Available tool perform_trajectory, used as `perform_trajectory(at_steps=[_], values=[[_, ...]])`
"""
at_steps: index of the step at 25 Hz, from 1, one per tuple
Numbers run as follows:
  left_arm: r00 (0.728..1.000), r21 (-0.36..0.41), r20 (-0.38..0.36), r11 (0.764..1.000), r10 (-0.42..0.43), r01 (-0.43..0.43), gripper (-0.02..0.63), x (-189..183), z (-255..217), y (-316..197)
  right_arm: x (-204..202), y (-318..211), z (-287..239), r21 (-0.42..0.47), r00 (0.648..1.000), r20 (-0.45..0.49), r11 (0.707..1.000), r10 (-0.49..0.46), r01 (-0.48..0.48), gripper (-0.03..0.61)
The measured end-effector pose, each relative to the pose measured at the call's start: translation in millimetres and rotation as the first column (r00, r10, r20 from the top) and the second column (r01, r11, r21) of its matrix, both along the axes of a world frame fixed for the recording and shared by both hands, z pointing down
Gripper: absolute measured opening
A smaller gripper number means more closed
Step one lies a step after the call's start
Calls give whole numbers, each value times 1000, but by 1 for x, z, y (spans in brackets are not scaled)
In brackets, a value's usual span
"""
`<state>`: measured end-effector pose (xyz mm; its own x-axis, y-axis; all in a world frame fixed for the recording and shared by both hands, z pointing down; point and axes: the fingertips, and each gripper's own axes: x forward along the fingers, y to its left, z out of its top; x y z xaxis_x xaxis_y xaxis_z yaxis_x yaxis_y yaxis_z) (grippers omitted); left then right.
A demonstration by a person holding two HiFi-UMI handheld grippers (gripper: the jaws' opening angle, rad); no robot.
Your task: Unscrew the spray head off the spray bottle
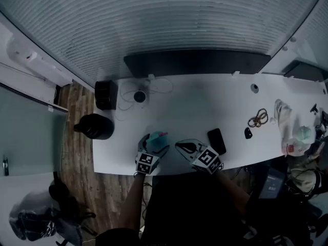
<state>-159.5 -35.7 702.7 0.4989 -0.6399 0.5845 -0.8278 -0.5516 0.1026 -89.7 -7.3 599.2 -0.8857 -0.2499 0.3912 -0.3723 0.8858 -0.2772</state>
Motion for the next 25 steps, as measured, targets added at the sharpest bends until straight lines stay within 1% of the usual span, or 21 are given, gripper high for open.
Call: perform_trajectory(at_steps=[4, 7, 11, 14, 16, 17, 20, 23, 24, 25], values=[[999, -11, 37, 1000, 15, -15, 466, 7, 9, 0, 1, -3, 0, 3, 1000, 9, 1000, -3, 3, 2], [999, -32, 41, 999, -8, 10, 466, 8, 17, -1, 2, -4, 1, 2, 1000, 8, 1000, -9, 9, 2], [997, -35, 74, 999, -29, 31, 466, 6, 29, -5, 4, -4, 3, -3, 1000, 2, 1000, -6, 6, 2], [993, -39, 94, 997, -64, 68, 466, 2, 34, -9, 7, -6, 4, -10, 1000, 0, 1000, 2, -2, 2], [988, -21, 126, 995, -91, 95, 457, -3, 34, -12, 8, -8, 5, -6, 1000, 2, 1000, 2, -2, 2], [985, -9, 140, 995, -101, 104, 400, -5, 32, -14, 8, -8, 5, -6, 1000, 3, 1000, 1, -1, 2], [977, 24, 176, 993, -121, 119, 397, -10, 22, -15, 6, -9, 1, -3, 1000, 9, 1000, 1, -1, 2], [969, 69, 221, 993, -107, 94, 397, -15, 16, -16, 4, -10, -2, 3, 1000, 20, 1000, 0, 0, 2], [962, 81, 256, 993, -99, 81, 396, -16, 10, -17, 3, -10, -4, 0, 1000, 22, 1000, -1, 1, 2], [945, 91, 313, 994, -90, 65, 396, -19, 2, -18, 3, -10, -6, -15, 1000, 23, 1000, -1, 2, 2]])
